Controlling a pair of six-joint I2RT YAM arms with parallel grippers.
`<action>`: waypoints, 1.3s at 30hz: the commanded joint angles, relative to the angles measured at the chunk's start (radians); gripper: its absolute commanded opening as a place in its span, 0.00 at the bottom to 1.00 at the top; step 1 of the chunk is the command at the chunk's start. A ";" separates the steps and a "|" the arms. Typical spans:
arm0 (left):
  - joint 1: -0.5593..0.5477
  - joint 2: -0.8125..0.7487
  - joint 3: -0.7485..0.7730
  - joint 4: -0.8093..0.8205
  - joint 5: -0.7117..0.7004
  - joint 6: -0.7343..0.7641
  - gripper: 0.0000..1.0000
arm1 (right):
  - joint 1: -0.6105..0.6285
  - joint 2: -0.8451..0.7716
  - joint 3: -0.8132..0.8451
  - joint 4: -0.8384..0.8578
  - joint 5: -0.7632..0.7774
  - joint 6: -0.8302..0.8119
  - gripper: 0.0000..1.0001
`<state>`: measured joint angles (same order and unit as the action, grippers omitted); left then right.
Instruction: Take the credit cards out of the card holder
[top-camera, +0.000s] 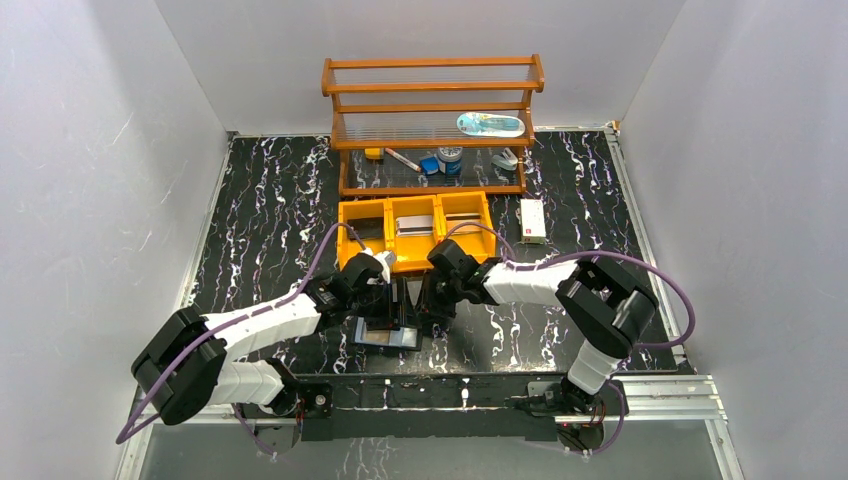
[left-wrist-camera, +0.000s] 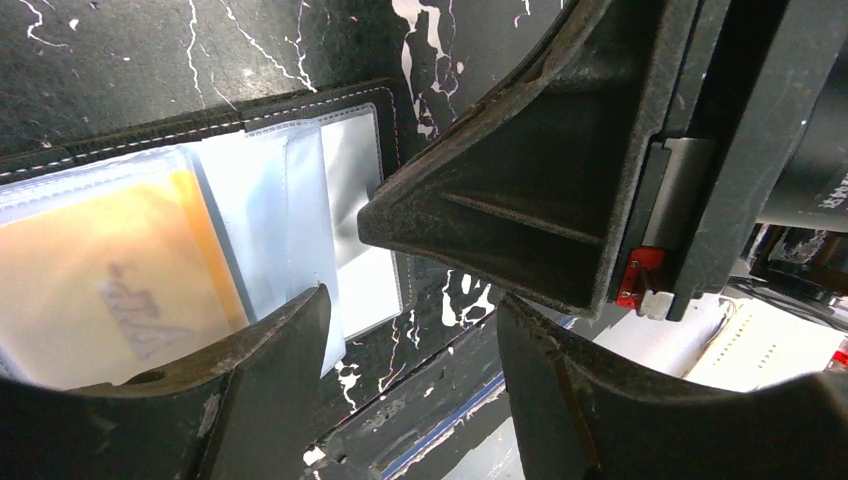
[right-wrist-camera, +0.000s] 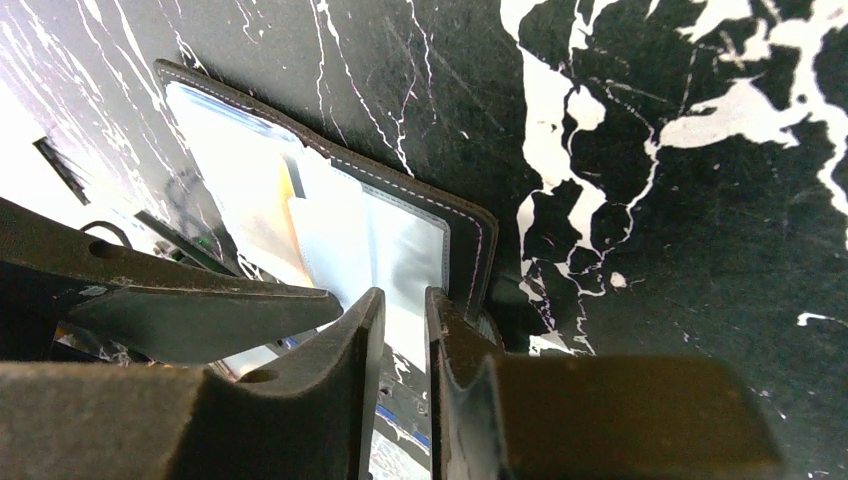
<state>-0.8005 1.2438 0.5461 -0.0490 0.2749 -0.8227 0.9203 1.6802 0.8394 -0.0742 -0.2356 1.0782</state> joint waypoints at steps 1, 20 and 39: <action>0.003 -0.030 -0.025 0.033 0.029 -0.024 0.60 | 0.005 -0.039 -0.017 0.068 -0.024 0.011 0.31; 0.003 -0.035 -0.074 0.078 0.082 -0.033 0.58 | 0.003 0.080 0.063 0.080 -0.044 0.003 0.47; 0.008 -0.222 0.083 -0.383 -0.311 0.068 0.65 | 0.006 0.067 0.044 -0.104 0.098 -0.006 0.32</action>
<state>-0.8005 1.0332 0.5964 -0.2462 0.1360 -0.7803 0.9257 1.7565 0.9207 -0.0799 -0.2199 1.0966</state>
